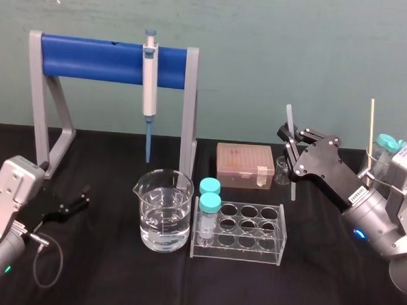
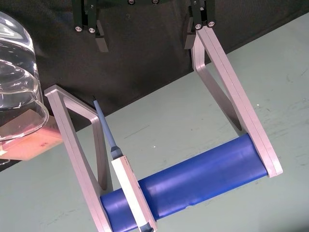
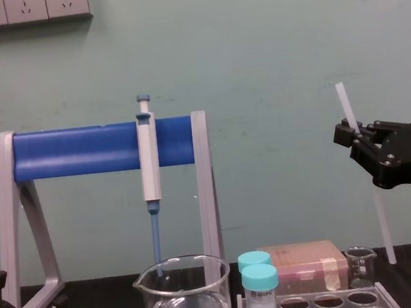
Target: Pick up the stirring rod with one hand, then place it down.
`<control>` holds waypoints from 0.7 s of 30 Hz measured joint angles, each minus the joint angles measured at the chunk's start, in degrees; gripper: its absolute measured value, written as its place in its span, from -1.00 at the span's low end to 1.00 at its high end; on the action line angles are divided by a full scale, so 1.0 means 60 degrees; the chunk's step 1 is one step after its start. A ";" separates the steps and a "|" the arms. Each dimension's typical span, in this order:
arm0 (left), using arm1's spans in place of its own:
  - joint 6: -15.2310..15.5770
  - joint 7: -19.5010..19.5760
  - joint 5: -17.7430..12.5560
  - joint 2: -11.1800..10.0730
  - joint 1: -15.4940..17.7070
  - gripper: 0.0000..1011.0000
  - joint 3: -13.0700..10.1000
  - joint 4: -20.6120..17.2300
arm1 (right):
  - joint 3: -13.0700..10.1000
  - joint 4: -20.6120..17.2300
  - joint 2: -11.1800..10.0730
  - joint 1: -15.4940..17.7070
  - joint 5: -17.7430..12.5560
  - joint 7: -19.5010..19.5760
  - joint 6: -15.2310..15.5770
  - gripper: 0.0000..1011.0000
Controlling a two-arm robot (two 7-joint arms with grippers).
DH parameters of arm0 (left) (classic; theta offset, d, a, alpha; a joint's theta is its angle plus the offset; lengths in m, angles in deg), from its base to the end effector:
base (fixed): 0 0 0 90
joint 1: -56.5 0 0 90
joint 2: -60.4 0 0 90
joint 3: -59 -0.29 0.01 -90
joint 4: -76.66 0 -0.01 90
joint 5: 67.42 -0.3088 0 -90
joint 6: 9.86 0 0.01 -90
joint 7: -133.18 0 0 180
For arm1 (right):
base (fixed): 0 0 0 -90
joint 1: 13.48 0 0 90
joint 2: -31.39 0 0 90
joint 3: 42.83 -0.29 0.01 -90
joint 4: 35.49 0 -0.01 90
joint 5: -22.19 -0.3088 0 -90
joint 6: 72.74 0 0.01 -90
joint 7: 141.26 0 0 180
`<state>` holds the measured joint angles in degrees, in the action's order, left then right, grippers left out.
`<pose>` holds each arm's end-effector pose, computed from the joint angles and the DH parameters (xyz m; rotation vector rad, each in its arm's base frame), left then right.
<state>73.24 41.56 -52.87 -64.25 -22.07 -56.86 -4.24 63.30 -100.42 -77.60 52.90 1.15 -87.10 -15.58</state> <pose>0.3581 0.0827 -0.3023 0.3046 -0.2850 1.2480 0.4333 -0.0638 -0.2816 0.2092 -0.4488 -0.8134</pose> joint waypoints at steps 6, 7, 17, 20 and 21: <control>0.0000 0.0000 0.0000 0.0000 0.0000 0.98 0.0000 0.0000 | 0.0000 0.0000 0.0000 -0.0001 0.0000 0.0000 0.0000 -0.84; 0.0000 0.0000 0.0000 0.0000 0.0000 0.98 0.0000 0.0000 | 0.0000 0.0000 0.0000 0.0000 0.0000 0.0000 0.0000 -0.84; 0.0000 0.0000 0.0000 0.0000 0.0000 0.98 0.0000 0.0000 | 0.0000 0.0000 0.0000 0.0000 0.0000 0.0000 0.0000 -0.84; 0.0000 0.0000 0.0000 0.0000 0.0000 0.98 0.0000 0.0000 | 0.0000 0.0000 0.0000 0.0000 0.0000 0.0000 0.0000 -0.84; 0.0000 0.0000 0.0000 0.0000 0.0000 0.98 0.0000 0.0000 | 0.0000 0.0000 0.0000 -0.0001 0.0000 0.0000 0.0000 -0.84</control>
<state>73.24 41.56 -52.87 -64.25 -22.07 -56.86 -4.24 63.30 -100.42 -77.59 52.89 1.15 -87.10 -15.58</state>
